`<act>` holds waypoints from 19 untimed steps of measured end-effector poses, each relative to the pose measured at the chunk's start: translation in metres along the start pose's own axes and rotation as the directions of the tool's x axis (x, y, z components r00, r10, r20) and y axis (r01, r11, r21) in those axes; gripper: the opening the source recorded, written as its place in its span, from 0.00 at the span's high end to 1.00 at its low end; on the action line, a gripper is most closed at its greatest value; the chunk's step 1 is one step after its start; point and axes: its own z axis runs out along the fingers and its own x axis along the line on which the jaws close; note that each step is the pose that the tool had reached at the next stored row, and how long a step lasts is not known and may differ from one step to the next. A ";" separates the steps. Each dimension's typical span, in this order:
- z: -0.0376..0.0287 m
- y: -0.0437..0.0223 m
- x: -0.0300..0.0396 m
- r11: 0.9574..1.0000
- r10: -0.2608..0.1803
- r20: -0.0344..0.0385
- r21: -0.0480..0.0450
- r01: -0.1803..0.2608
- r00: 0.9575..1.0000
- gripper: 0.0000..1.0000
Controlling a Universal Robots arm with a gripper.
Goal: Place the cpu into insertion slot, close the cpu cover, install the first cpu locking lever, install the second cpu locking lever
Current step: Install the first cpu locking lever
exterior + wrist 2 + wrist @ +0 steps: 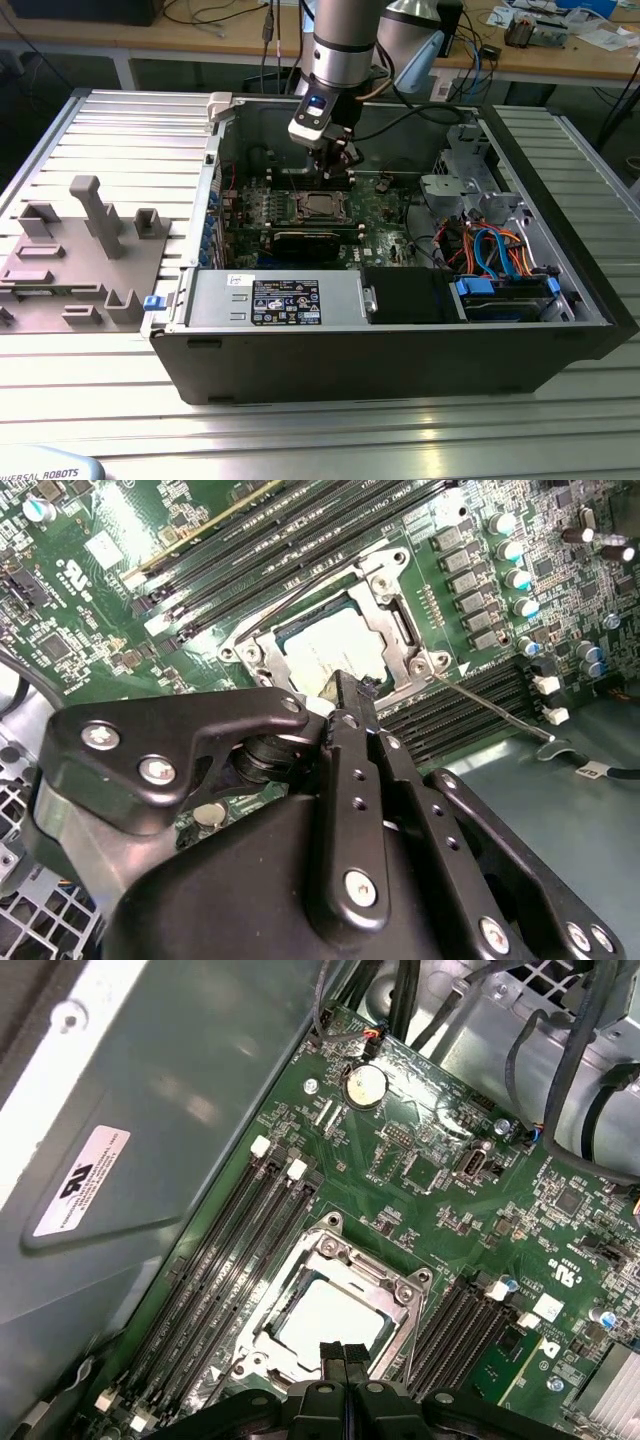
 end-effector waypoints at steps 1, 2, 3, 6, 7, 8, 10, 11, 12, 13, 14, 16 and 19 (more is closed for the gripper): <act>0.0000 0.0000 0.0000 1.000 -0.003 0.000 0.000 0.003 1.000 0.89; 0.0000 0.0000 0.0000 1.000 -0.005 0.000 0.000 0.005 1.000 0.89; 0.0000 0.0000 0.0000 1.000 -0.008 0.000 0.000 0.008 1.000 0.89; 0.0000 0.0000 0.0000 1.000 -0.015 0.001 0.000 0.015 1.000 0.89; 0.0000 0.0000 0.0000 1.000 -0.017 0.001 0.000 0.017 1.000 0.89; 0.0000 0.0000 0.0000 1.000 -0.019 0.001 0.000 0.019 1.000 0.89; 0.0000 0.0000 0.0000 1.000 -0.023 0.001 0.000 0.023 1.000 0.89; 0.0000 0.0000 0.0000 1.000 -0.026 0.001 0.000 0.026 1.000 0.89; 0.0000 0.0000 0.0000 1.000 -0.029 0.001 -0.001 0.029 1.000 0.89; 0.0000 0.0000 0.0000 1.000 -0.031 0.001 -0.001 0.031 1.000 0.89; 0.0000 0.0000 0.0000 0.999 -0.034 0.002 -0.001 0.034 0.999 0.89; 0.0000 0.0000 0.0000 0.999 -0.040 0.002 -0.001 0.040 0.999 0.89; 0.0000 0.0000 0.0000 0.999 -0.051 0.002 -0.001 0.051 0.999 0.89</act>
